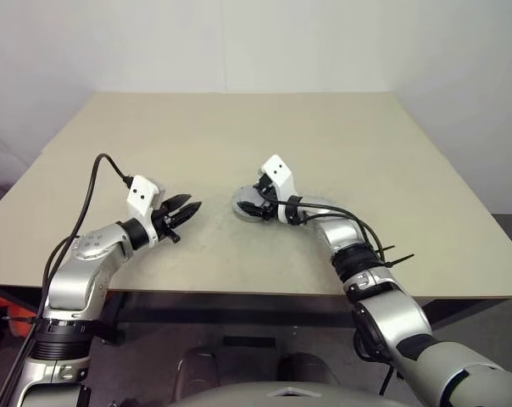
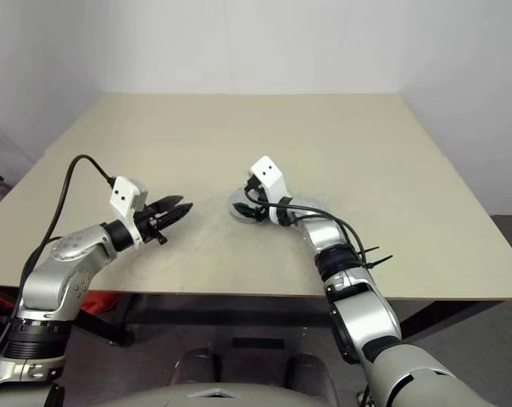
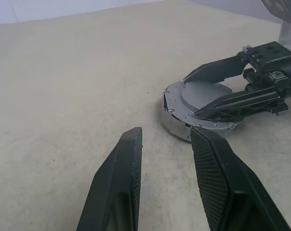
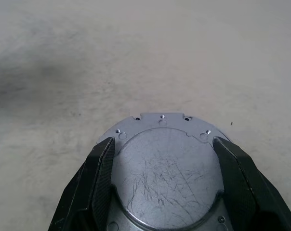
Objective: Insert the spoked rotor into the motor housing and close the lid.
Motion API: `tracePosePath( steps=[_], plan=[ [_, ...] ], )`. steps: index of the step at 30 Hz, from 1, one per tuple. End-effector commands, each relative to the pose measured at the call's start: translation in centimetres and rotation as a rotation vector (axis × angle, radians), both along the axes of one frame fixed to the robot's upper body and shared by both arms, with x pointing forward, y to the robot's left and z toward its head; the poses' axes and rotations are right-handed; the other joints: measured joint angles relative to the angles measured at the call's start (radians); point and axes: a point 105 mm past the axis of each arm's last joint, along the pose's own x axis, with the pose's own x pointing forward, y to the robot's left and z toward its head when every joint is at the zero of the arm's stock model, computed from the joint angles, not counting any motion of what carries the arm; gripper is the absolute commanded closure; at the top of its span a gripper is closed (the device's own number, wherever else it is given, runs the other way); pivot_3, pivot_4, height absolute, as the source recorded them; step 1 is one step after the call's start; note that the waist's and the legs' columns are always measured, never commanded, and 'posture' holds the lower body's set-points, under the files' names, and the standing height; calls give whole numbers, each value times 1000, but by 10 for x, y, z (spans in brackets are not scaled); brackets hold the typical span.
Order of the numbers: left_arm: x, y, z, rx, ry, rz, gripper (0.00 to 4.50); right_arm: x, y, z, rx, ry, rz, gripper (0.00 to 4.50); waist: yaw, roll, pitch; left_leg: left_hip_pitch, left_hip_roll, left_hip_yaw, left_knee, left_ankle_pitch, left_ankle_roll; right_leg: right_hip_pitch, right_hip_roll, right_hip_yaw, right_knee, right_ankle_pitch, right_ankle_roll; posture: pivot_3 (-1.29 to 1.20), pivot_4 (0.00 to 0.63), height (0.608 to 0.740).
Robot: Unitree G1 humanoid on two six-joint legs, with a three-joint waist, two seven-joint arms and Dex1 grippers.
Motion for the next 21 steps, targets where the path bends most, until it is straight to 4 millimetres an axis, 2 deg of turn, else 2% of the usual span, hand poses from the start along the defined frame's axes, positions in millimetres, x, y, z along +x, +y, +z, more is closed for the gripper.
tracePosePath(
  steps=[1, 7, 21],
  plan=[
    [1, 0, 11, 11, -53, -1, 2831, 10, 3, 21, 31, -61, -20, 1391, -1, 0, 0, 0, 0, 0, 0, 0, 0, 0, 0, 0, 0, 0, 0, 0, 0, 740],
    [0, -1, 9, 15, -48, 2, 2831, 12, 4, 30, 48, -74, -17, 1391, -1, 0, 0, 0, 0, 0, 0, 0, 0, 0, 0, 0, 0, 0, 0, 0, 0, 740],
    [-1, 1, 9, 17, -49, 3, 2831, 7, -4, 8, -22, -47, 1, 1391, 0, 0, 0, 0, 0, 0, 0, 0, 0, 0, 0, 0, 0, 0, 0, 0, 0, 740]
  ],
)
